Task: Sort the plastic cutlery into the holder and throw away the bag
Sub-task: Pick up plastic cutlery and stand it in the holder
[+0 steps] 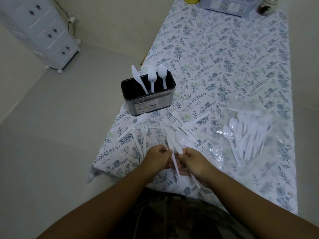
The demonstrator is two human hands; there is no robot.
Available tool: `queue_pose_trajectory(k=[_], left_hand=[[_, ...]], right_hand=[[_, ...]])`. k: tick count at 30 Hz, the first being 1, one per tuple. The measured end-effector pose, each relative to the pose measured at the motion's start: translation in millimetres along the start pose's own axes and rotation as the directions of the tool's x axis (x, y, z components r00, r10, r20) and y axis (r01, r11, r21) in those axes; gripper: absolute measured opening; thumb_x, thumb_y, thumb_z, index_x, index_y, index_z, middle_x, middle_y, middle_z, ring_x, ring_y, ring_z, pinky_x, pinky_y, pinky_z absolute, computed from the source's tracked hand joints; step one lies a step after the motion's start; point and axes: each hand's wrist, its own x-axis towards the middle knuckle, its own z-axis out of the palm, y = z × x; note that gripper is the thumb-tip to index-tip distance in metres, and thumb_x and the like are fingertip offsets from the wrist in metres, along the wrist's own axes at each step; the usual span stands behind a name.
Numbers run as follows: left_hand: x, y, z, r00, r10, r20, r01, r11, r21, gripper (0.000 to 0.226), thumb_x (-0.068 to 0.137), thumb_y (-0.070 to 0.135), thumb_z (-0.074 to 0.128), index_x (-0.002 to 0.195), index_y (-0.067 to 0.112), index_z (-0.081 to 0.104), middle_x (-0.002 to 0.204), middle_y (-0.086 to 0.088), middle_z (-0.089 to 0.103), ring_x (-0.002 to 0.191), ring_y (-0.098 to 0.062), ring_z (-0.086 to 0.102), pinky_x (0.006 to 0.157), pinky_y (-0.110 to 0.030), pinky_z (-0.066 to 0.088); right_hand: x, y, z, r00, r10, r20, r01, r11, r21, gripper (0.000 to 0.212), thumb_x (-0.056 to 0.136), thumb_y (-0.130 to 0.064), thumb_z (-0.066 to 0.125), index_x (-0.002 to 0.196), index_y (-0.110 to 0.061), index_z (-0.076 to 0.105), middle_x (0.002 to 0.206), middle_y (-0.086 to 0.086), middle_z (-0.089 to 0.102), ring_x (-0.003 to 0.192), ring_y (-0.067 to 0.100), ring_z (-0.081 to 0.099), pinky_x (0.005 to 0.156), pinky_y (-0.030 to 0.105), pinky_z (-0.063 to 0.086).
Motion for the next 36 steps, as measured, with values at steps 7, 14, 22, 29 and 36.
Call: queue_pose_trajectory(k=[7,14,22,29,36], left_hand=[[0.6,10.4,-2.3,0.992,0.105,-0.074,-0.105,0.994,0.004,0.019,0.098,0.020,0.060,0.090,0.003,0.063,0.077,-0.009,0.073,0.060,-0.012,0.070,0.059,-0.025,0.058],[-1.7,14.8,1.7,0.991,0.136,-0.011,-0.137,0.989,-0.063,0.010,0.097,0.018,0.062,0.097,0.008,0.067,0.081,-0.003,0.073,0.063,-0.008,0.070,0.061,-0.022,0.056],[0.0,16.1,-2.2,0.995,0.068,0.072,-0.057,0.987,-0.150,0.012,0.095,0.018,0.067,0.091,0.008,0.073,0.065,0.006,0.070,0.062,-0.006,0.068,0.065,-0.022,0.056],[2.4,17.8,-7.6,0.992,-0.041,0.118,0.071,0.963,-0.259,0.021,0.093,0.015,0.070,0.075,0.005,0.069,0.059,-0.004,0.061,0.057,-0.013,0.062,0.061,-0.024,0.055],[0.4,15.8,-5.1,1.000,0.010,-0.012,-0.012,0.985,-0.174,0.022,0.091,0.020,0.071,0.084,-0.001,0.071,0.067,-0.010,0.067,0.059,-0.016,0.065,0.063,-0.027,0.056]], right_hand=[[4.1,2.4,-4.6,0.998,-0.029,0.058,0.026,0.999,0.043,0.018,0.099,-0.005,0.060,0.114,-0.006,0.068,0.115,0.028,0.071,0.103,0.038,0.073,0.091,0.051,0.060],[2.1,-1.4,-6.0,0.994,-0.112,-0.019,0.109,0.985,-0.135,0.031,0.100,-0.022,0.063,0.079,-0.001,0.053,0.078,0.016,0.056,0.068,0.031,0.060,0.066,0.036,0.054],[3.2,0.1,-8.6,0.993,-0.121,-0.017,0.120,0.990,-0.072,0.013,0.098,-0.015,0.066,0.100,-0.005,0.073,0.093,0.027,0.070,0.080,0.038,0.071,0.071,0.043,0.063],[-0.8,3.1,-11.1,0.996,-0.085,0.021,0.086,0.992,-0.087,0.013,0.096,-0.021,0.070,0.093,-0.008,0.074,0.078,0.012,0.066,0.063,0.022,0.063,0.053,0.024,0.049],[-3.8,4.3,-7.3,0.992,-0.119,0.030,0.123,0.974,-0.189,0.035,0.092,-0.023,0.074,0.075,-0.001,0.053,0.074,0.011,0.045,0.065,0.021,0.046,0.057,0.031,0.046]])
